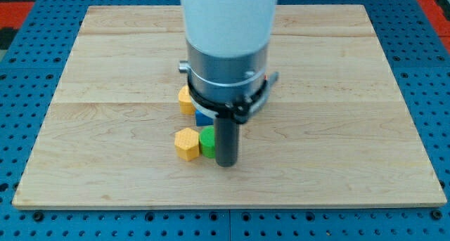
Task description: Move the green circle towards the bottom left corner of the board
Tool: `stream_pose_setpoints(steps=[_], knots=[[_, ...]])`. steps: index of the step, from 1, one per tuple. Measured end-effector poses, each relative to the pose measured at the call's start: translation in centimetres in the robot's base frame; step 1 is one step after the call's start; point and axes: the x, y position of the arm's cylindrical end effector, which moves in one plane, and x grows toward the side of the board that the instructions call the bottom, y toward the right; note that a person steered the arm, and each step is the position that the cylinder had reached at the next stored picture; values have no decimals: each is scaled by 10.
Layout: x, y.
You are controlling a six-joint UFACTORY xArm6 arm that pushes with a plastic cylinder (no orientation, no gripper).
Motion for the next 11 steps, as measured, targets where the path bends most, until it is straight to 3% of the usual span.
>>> stream_pose_setpoints(steps=[1, 2, 3, 6, 8, 9, 11], knots=[[-9, -3], [-16, 47], [-48, 26], [-32, -145], [-3, -139], [3, -183], [-4, -91]])
